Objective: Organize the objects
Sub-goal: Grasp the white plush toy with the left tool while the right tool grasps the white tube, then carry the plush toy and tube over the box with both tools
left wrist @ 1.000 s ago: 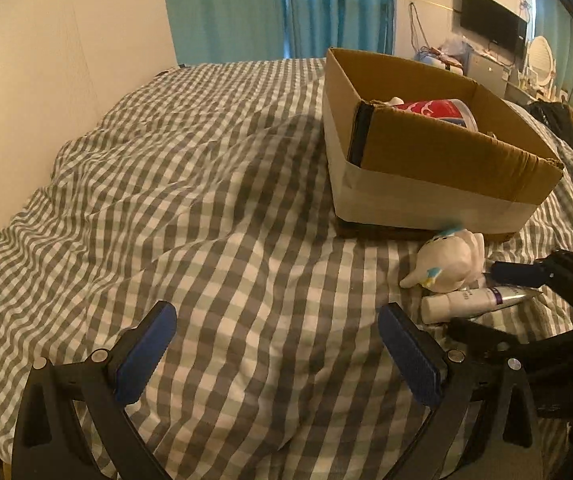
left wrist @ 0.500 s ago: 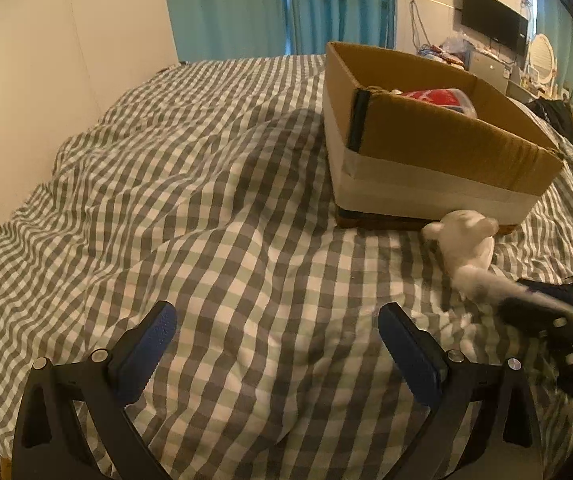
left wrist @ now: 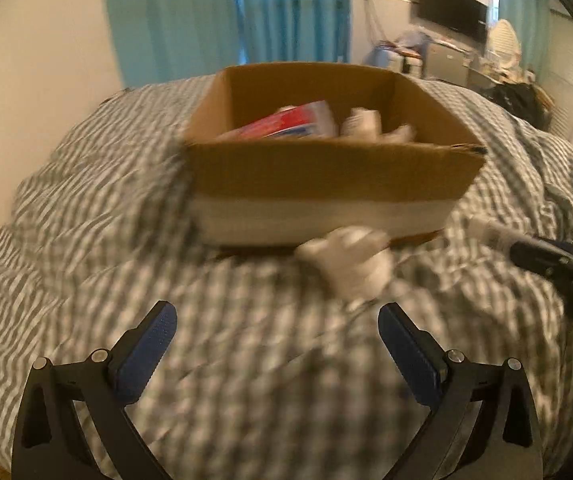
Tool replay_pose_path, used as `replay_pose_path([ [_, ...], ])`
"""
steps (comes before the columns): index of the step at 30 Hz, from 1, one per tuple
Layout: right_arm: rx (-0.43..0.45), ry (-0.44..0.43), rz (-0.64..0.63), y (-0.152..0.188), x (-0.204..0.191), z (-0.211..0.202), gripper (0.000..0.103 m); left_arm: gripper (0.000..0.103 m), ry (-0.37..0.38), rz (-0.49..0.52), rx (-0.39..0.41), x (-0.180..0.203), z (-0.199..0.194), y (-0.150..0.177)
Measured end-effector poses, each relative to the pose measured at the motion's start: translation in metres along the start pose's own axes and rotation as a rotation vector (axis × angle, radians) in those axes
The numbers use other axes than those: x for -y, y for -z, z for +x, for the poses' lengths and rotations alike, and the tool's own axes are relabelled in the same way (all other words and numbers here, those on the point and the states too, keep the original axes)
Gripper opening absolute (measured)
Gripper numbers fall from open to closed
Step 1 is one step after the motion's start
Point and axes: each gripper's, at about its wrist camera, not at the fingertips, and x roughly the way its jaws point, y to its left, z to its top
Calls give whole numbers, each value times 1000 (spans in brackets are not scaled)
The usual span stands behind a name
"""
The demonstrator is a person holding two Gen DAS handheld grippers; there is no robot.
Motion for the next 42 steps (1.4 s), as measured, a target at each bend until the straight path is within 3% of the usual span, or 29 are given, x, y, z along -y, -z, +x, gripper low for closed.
replay_pose_path([
  [5, -1, 11, 60, 6, 25, 1, 18, 103, 59, 44, -28, 29, 32, -21],
  [10, -5, -25, 85, 10, 33, 2, 18, 99, 71, -2, -104, 29, 71, -28],
  [12, -11, -32, 89, 11, 35, 4, 18, 73, 94, -37, -141, 23, 81, -29],
  [15, -21, -30, 93, 14, 37, 8, 18, 56, 122, -52, -135, 19, 78, -28],
  [26, 16, -36, 90, 10, 23, -13, 18, 54, 133, -56, -135, 13, 22, -18],
  [36, 91, -45, 53, 11, -12, -65, 18, 54, 126, -100, -1, -9, -53, -29],
  [42, 152, -36, 16, 2, -27, -96, 18, 54, 99, -94, 26, -10, -90, -33],
])
